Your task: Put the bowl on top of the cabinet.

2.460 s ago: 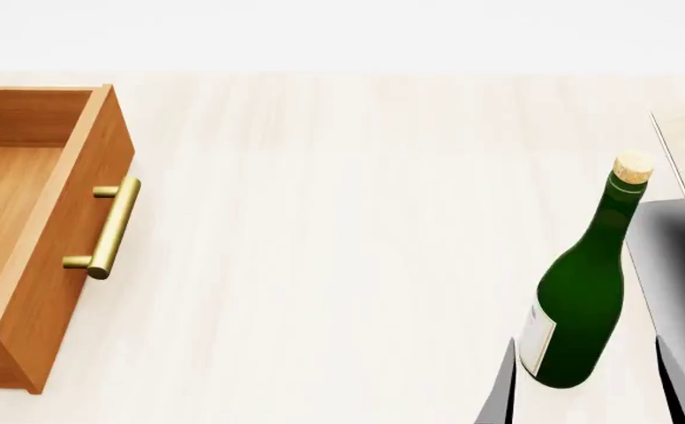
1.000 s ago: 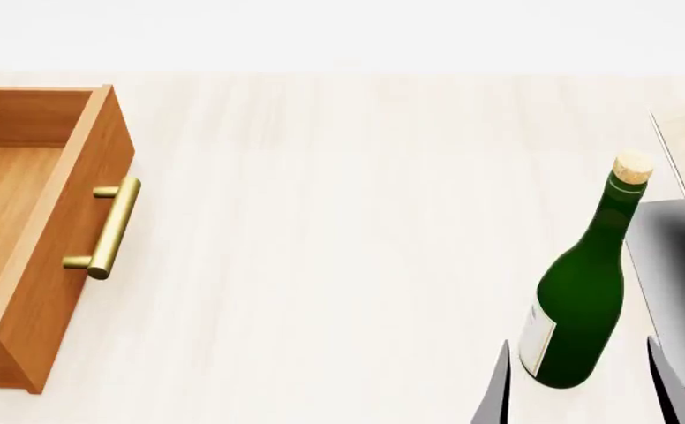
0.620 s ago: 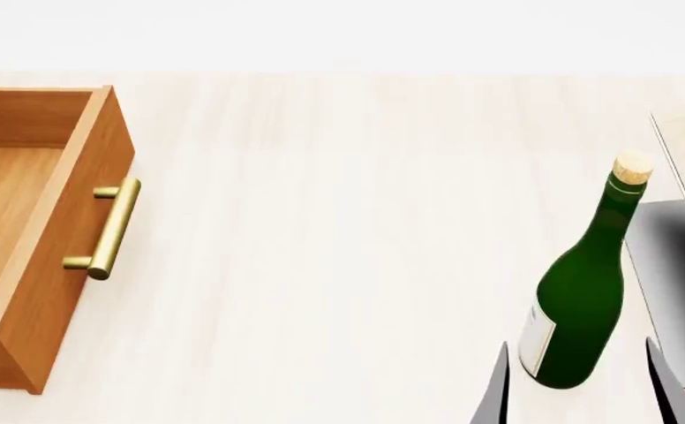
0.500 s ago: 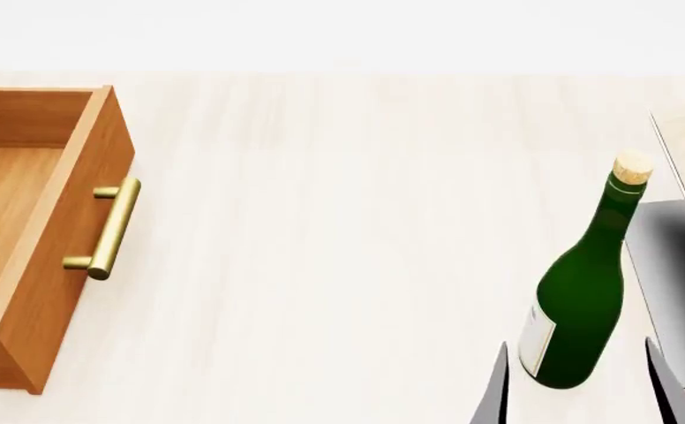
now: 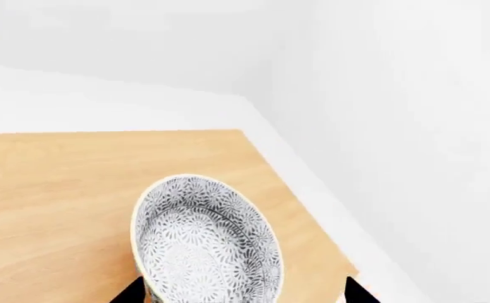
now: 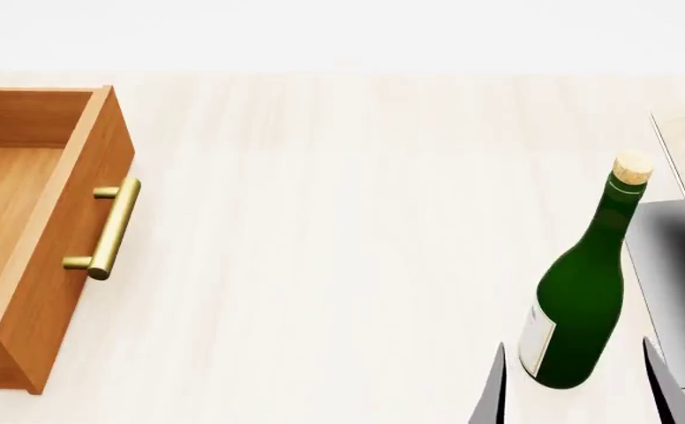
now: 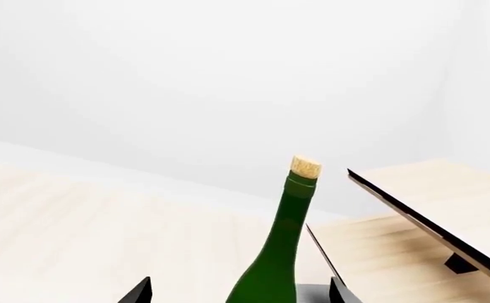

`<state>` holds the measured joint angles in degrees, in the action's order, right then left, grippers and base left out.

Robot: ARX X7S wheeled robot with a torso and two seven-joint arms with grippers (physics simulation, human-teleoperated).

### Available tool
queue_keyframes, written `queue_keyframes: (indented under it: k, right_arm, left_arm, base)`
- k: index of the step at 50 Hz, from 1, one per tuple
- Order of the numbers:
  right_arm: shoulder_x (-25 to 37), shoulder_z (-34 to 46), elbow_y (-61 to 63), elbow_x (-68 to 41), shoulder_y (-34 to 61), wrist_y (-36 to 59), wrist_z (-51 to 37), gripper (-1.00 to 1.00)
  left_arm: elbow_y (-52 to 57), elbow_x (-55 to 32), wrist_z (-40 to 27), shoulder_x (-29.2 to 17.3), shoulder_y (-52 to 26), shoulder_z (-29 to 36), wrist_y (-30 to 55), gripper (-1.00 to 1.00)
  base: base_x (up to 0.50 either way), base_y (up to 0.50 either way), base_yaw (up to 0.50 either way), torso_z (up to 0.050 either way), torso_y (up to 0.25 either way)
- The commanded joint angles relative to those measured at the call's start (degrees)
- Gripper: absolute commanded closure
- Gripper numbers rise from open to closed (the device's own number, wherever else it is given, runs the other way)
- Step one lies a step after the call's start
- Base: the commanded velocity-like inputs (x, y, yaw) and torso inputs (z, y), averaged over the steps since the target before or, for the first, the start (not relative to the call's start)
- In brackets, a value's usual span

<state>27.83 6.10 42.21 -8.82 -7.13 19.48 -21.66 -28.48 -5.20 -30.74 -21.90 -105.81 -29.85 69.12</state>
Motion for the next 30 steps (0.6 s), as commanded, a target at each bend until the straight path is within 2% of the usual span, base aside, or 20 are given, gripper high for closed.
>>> queue_keyframes:
  k: [1,2,4,5,6,8,10,13,14,15,19,21,22,23,24,25,26,30]
  right_arm:
    - [-0.8,-1.8,1.1,0.5,-0.3,0.4,1.4,-1.0]
    - [-0.8,-2.0,1.0,0.4,-0.3,0.2,1.5,-1.0]
    - [-0.8,-2.0,1.0,0.4,-0.3,0.2,1.4,-1.0]
    - [-0.7,-2.2,1.1,0.3,-0.5,0.1,1.4,-1.0]
    - [-0.7,-2.4,1.0,0.2,-0.7,-0.1,1.4,-1.0]
    - [-0.7,-2.7,0.9,0.0,-0.7,-0.2,1.3,-1.0]
    - [-0.7,-2.6,0.8,0.1,-0.7,-0.3,1.3,-1.0]
    - [-0.6,-2.6,0.8,0.1,-0.7,-0.3,1.2,-1.0]
    - [-0.7,-3.2,1.2,0.1,-1.1,-0.8,0.9,-1.0]
    - [-0.8,-3.6,1.5,0.1,-1.4,-1.3,0.6,-1.0]
    - [-1.0,-5.2,1.9,0.0,-2.4,-3.7,0.0,-1.0]
    - [-1.1,-6.2,2.4,-0.5,-2.9,-4.8,-0.2,-1.0]
    - [-1.2,-7.3,2.9,0.0,-3.8,-6.5,-0.8,-1.0]
    - [-1.2,-7.8,3.3,-0.2,-4.1,-6.8,-0.9,-1.0]
    - [-1.3,-8.8,3.6,0.5,-4.9,-8.8,-1.4,-1.0]
    - [-1.3,-9.6,4.1,0.6,-5.6,-9.5,-1.7,-1.0]
    - [-1.3,-9.6,4.1,0.6,-5.6,-9.5,-1.8,-1.0]
    - [-2.0,-12.1,4.9,2.0,-7.8,-13.9,-3.1,-1.0]
  left_arm:
    - [34.9,-4.4,7.2,6.3,8.9,1.5,18.6,-1.0]
    - [39.8,-5.9,7.8,6.5,10.5,1.8,20.7,-1.0]
    - [39.9,-7.0,6.9,6.3,10.7,1.7,20.7,-1.0]
    - [45.1,-14.8,1.8,5.7,13.9,0.6,20.9,-1.0]
    - [46.7,-23.4,-6.7,2.9,17.5,-1.2,20.9,-1.0]
    - [50.7,-40.6,-23.9,0.1,21.9,-4.2,20.8,-1.0]
    - [53.5,-56.5,-26.7,-0.6,23.7,-4.8,20.4,-1.0]
    - [53.1,-57.8,-27.8,-1.1,24.0,-4.4,19.7,-1.0]
    - [61.7,-65.6,-24.6,-1.7,32.6,-9.3,20.2,-1.0]
    - [69.5,-64.1,-19.4,-2.7,38.4,-9.2,15.9,-1.0]
    - [78.3,-58.1,-11.9,-3.2,49.4,-8.1,7.4,-1.0]
    - [83.1,-53.0,-4.5,-2.3,55.9,-7.9,-0.8,-1.0]
    - [86.6,-44.4,-0.8,-2.9,63.2,-3.2,-9.4,-1.0]
    - [87.0,-38.9,1.1,-1.8,66.3,-2.6,-13.4,-1.0]
    - [88.3,-30.4,3.8,-0.9,73.8,0.6,-22.0,-1.0]
    - [88.3,-26.1,5.5,0.2,78.9,2.4,-30.3,-1.0]
    - [88.1,-25.8,5.3,0.1,79.4,2.7,-31.1,-1.0]
    - [85.9,-14.1,12.1,7.7,94.8,6.2,-53.6,-1.0]
  base:
    - [0.0,0.0,0.0,0.0,0.0]
    - [0.0,0.0,0.0,0.0,0.0]
    - [0.0,0.0,0.0,0.0,0.0]
    - [0.0,0.0,0.0,0.0,0.0]
    - [0.0,0.0,0.0,0.0,0.0]
    - [0.0,0.0,0.0,0.0,0.0]
    - [0.0,0.0,0.0,0.0,0.0]
    - [0.0,0.0,0.0,0.0,0.0]
    - [0.0,0.0,0.0,0.0,0.0]
    - [0.0,0.0,0.0,0.0,0.0]
    - [0.0,0.0,0.0,0.0,0.0]
    - [0.0,0.0,0.0,0.0,0.0]
    - [0.0,0.0,0.0,0.0,0.0]
    - [0.0,0.0,0.0,0.0,0.0]
    - [0.0,0.0,0.0,0.0,0.0]
    - [0.0,0.0,0.0,0.0,0.0]
    - [0.0,0.0,0.0,0.0,0.0]
    - [0.0,0.0,0.0,0.0,0.0]
